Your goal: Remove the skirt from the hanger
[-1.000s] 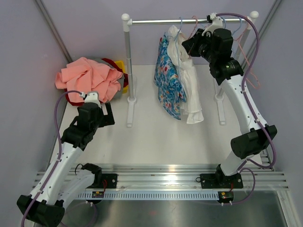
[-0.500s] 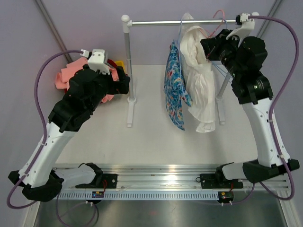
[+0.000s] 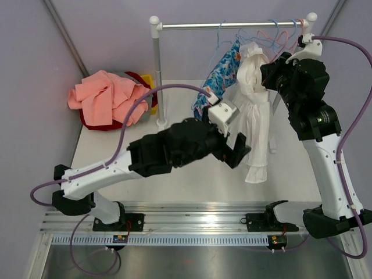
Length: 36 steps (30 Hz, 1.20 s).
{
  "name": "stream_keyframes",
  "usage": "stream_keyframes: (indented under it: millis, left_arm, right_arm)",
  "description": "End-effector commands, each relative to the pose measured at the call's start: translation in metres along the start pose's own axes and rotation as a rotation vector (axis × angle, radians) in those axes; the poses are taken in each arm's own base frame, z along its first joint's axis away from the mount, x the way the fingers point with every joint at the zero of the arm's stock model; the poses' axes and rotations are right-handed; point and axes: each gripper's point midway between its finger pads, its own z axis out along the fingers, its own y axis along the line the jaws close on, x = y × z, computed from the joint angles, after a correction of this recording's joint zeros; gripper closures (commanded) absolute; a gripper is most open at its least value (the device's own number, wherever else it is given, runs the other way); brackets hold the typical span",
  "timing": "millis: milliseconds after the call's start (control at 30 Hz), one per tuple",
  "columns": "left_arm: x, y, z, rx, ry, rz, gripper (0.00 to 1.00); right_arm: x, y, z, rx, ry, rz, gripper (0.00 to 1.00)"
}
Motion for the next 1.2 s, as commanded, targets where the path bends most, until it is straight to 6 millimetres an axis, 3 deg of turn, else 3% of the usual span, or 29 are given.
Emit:
stream_keyframes:
  millis: [0, 167, 300, 400, 433, 533, 567, 600, 633, 667, 733, 767, 833, 900, 967, 1033, 1100, 1167]
  left_arm:
    - [-0.005, -0.049, 0.007, 0.113, -0.089, -0.075, 0.01]
    - [0.022, -0.066, 0.035, 0.134, -0.036, -0.099, 0.01]
    - [0.028, -0.076, 0.052, 0.142, -0.028, -0.112, 0.02]
    - [0.036, -0.075, 0.066, 0.108, -0.020, -0.107, 0.09]
    - [0.038, -0.075, 0.069, 0.101, -0.016, -0.107, 0.15]
    - [0.050, -0.072, 0.076, 0.082, 0.000, -0.111, 0.44]
    - [0.051, -0.072, 0.075, 0.080, -0.004, -0.123, 0.72]
    - [0.052, -0.071, 0.075, 0.077, -0.008, -0.129, 0.83]
    - [0.045, -0.069, 0.067, 0.072, -0.026, -0.141, 0.93]
    - [0.055, -0.066, 0.064, 0.046, -0.017, -0.139, 1.00]
    - [0.047, -0.061, 0.046, 0.023, -0.051, -0.148, 1.00]
    - [0.066, -0.065, 0.039, 0.023, -0.024, -0.123, 1.00]
    - [0.070, -0.074, 0.017, 0.026, -0.035, -0.123, 1.00]
    - [0.101, -0.080, 0.006, 0.024, 0.014, -0.102, 1.00]
    - [0.124, -0.099, -0.012, 0.044, 0.045, -0.105, 1.00]
    - [0.166, -0.112, -0.024, 0.065, 0.115, -0.085, 1.00]
    - [0.197, -0.115, -0.026, 0.057, 0.176, -0.092, 1.00]
    - [0.211, -0.112, -0.026, 0.036, 0.207, -0.092, 1.00]
  right_arm:
    - [-0.033, 0.001, -0.010, 0.029, -0.099, 0.037, 1.00]
    - [-0.038, 0.001, -0.016, 0.035, -0.102, 0.057, 1.00]
    - [-0.039, 0.001, -0.021, 0.036, -0.094, 0.066, 1.00]
    - [-0.043, 0.002, -0.028, 0.030, -0.104, 0.076, 1.00]
    - [-0.047, 0.003, -0.030, 0.027, -0.112, 0.077, 1.00]
    - [-0.055, 0.005, -0.034, 0.025, -0.127, 0.073, 1.00]
    - [-0.056, 0.005, -0.034, 0.025, -0.130, 0.067, 1.00]
    - [-0.057, 0.005, -0.034, 0.029, -0.132, 0.064, 1.00]
    - [-0.061, 0.005, -0.034, 0.031, -0.140, 0.063, 1.00]
    - [-0.061, 0.005, -0.033, 0.031, -0.139, 0.058, 1.00]
    - [-0.061, 0.005, -0.030, 0.036, -0.136, 0.057, 1.00]
    - [-0.061, 0.005, -0.029, 0.033, -0.139, 0.058, 1.00]
    - [-0.061, 0.005, -0.026, 0.035, -0.138, 0.058, 1.00]
    - [-0.059, 0.005, -0.022, 0.040, -0.136, 0.054, 1.00]
    - [-0.062, 0.004, -0.021, 0.046, -0.142, 0.048, 1.00]
    - [-0.064, 0.004, -0.019, 0.051, -0.143, 0.043, 1.00]
    - [-0.062, 0.004, -0.018, 0.051, -0.138, 0.044, 1.00]
    - [-0.061, 0.004, -0.020, 0.048, -0.139, 0.055, 1.00]
